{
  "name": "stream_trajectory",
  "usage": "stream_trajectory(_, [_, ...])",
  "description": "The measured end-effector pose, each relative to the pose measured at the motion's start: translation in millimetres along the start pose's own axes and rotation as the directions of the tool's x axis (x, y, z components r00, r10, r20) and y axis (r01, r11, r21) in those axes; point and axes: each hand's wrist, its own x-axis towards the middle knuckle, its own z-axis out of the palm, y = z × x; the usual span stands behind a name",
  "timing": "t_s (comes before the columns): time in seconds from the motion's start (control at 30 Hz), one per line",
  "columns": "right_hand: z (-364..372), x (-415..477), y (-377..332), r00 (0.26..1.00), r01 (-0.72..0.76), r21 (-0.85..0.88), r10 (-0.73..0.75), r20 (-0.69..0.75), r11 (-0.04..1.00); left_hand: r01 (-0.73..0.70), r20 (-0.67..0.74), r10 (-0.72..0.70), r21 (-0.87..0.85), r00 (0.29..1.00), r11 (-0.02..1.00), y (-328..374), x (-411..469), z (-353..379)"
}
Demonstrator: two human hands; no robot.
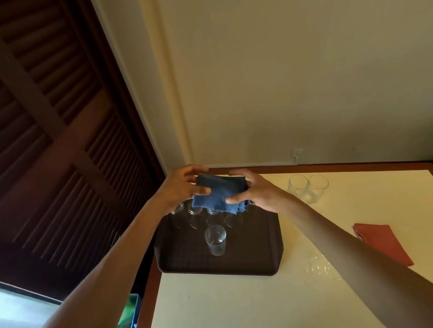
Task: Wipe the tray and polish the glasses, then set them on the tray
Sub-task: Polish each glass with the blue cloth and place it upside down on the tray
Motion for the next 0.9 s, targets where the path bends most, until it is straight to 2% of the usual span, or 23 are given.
stream_trajectory(0.07, [4,3,1,0.995,0.086,-0.303,-0.098,-0.025,0.949,-0.036,0.003,0.036,0.166,0.999,0.985,1,2,1])
stream_trajectory(0.13, [6,9,5,0.981,0.136,-0.504,-0.185,-0.049,0.853,-0.058,-0.013,0.065,0.315,0.998,0.947,4,4,4])
stream_trajectory(0.2, [7,12,8,0.969,0.173,-0.615,-0.245,-0.033,0.770,-0.091,-0.012,0.107,0.441,0.994,0.893,7,7,5])
stream_trajectory(0.3, [6,15,9,0.975,0.160,-0.682,-0.222,-0.003,0.714,-0.126,0.025,0.136,0.571,0.990,0.811,10,13,1])
stream_trajectory(0.47, [7,15,8,0.993,0.100,-0.703,-0.118,0.023,0.704,-0.141,0.066,0.133,0.700,0.989,0.701,9,21,-7])
stream_trajectory(0.53, [7,18,10,0.996,0.084,-0.714,-0.082,0.037,0.696,-0.156,0.095,0.126,0.708,0.988,0.689,6,25,-8])
stream_trajectory(0.6, [6,18,8,0.997,0.082,-0.716,-0.048,0.067,0.694,-0.161,0.137,0.092,0.672,0.986,0.723,1,26,-7])
stream_trajectory(0.73, [11,17,0,0.992,0.036,-0.642,0.052,0.117,0.766,-0.191,0.247,0.085,0.445,0.965,0.875,-10,27,-3])
stream_trajectory(0.8, [15,19,3,0.987,0.022,-0.539,0.069,0.148,0.842,-0.212,0.252,0.114,0.404,0.961,0.890,-11,28,-3])
stream_trajectory(0.9, [20,21,13,0.963,-0.028,-0.307,0.108,0.246,0.951,-0.170,0.179,0.116,0.328,0.977,0.929,-10,31,-6])
